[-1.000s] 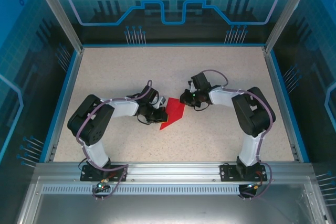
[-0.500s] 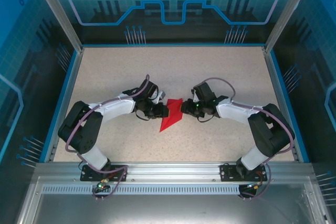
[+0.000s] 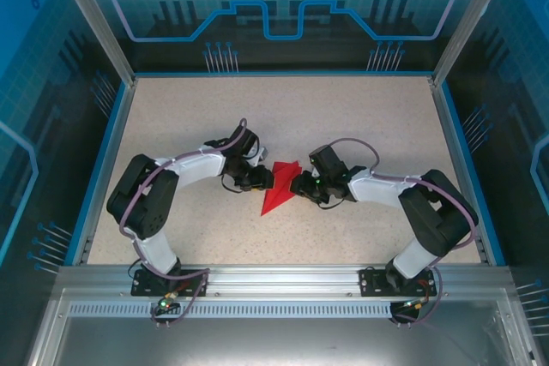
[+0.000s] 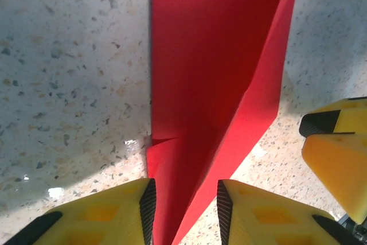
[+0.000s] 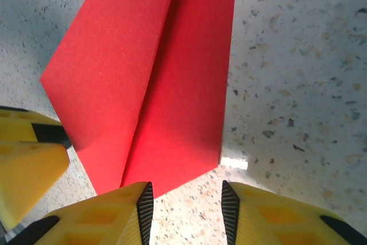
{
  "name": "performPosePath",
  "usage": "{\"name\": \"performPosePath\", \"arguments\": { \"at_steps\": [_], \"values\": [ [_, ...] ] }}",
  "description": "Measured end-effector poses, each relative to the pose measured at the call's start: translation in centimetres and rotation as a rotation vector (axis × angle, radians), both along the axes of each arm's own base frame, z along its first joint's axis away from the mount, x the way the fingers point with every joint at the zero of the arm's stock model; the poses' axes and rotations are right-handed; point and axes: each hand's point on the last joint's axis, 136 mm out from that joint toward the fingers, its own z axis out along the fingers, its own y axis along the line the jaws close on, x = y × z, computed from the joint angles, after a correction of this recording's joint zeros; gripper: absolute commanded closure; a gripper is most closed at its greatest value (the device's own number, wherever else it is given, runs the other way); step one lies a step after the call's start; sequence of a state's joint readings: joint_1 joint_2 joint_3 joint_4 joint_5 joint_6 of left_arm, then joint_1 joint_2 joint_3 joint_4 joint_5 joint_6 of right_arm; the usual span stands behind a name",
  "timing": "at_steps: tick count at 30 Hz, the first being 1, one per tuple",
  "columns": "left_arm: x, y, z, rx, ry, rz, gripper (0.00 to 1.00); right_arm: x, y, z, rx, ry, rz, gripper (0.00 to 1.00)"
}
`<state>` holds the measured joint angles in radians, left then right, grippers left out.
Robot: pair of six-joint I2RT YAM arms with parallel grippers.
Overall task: Fold a paper plane with a square sheet of paper (pick it up from the middle)
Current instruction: Turn over the paper at the center of the table.
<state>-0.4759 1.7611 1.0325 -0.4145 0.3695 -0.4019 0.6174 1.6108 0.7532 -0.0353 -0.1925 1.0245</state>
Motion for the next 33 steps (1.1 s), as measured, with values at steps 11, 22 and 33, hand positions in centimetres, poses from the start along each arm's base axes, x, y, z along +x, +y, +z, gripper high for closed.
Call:
{"name": "performPosePath", "arguments": {
  "at_steps": [11, 22, 33],
  "values": [
    [-0.2, 0.1, -1.8, 0.037, 0.053, -0.017, 0.67, 0.2, 0.2, -1.4, 0.004, 0.036, -0.032, 0.62],
    [-0.2, -1.0, -2.2, 0.063, 0.048, -0.065, 0.7, 0.3, 0.3, -1.6, 0.026, 0.067, -0.059, 0.67],
    [-0.2, -1.0, -2.2, 0.068, 0.052, -0.066, 0.72, 0.6, 0.7, -1.6, 0.071, 0.094, -0.093, 0.69]
  ]
}}
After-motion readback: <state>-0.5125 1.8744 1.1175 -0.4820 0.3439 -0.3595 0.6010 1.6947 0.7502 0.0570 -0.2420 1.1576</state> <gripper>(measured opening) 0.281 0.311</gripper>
